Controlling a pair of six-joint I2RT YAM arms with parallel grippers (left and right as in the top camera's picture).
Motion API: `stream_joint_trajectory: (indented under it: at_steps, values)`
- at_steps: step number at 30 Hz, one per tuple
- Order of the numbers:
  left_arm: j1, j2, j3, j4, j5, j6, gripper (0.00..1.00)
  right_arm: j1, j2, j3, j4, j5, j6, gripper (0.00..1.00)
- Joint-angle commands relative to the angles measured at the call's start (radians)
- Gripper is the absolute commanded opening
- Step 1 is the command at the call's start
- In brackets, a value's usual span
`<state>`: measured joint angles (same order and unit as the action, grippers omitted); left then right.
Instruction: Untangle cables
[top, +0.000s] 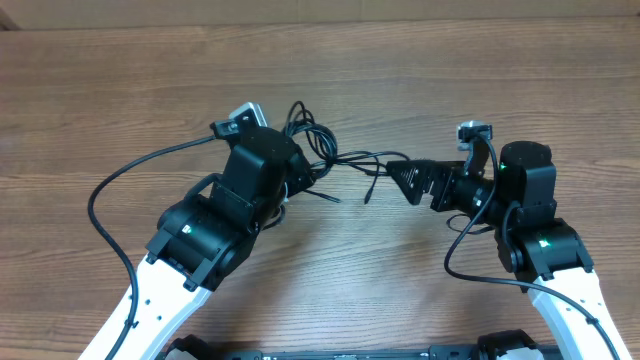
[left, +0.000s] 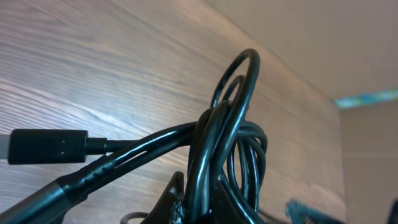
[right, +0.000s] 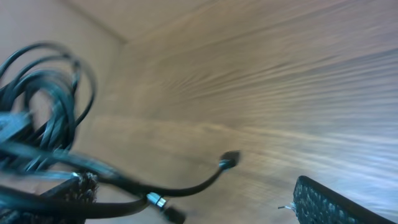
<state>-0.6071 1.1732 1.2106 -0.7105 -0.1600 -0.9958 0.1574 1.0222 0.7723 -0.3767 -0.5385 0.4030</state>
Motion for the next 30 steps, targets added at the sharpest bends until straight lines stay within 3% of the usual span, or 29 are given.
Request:
stream_joint_trajectory:
  at_steps: [1, 9, 15, 20, 27, 30]
  values:
    - [-0.018, -0.017, 0.015, 0.010, 0.130, -0.013, 0.04, 0.000, -0.003, 0.013, 0.009, 0.206, -0.006, 1.00]
    - [-0.022, -0.017, 0.015, 0.007, 0.342, 0.121, 0.04, -0.002, 0.003, 0.013, -0.005, 0.497, -0.007, 1.00]
    - [-0.022, -0.017, 0.015, -0.014, 0.400, 0.190, 0.04, -0.002, 0.031, 0.013, -0.042, 0.567, -0.008, 1.00]
    - [-0.019, -0.018, 0.016, 0.011, 0.373, 0.245, 0.04, -0.002, 0.051, 0.013, -0.139, 0.649, -0.008, 1.00]
    - [-0.019, -0.018, 0.016, 0.008, 0.202, 0.391, 0.04, -0.002, 0.054, 0.013, -0.293, 0.883, -0.007, 1.00]
    - [-0.020, -0.018, 0.016, 0.007, 0.119, 0.399, 0.04, -0.002, 0.054, 0.013, -0.333, 0.983, -0.007, 1.00]
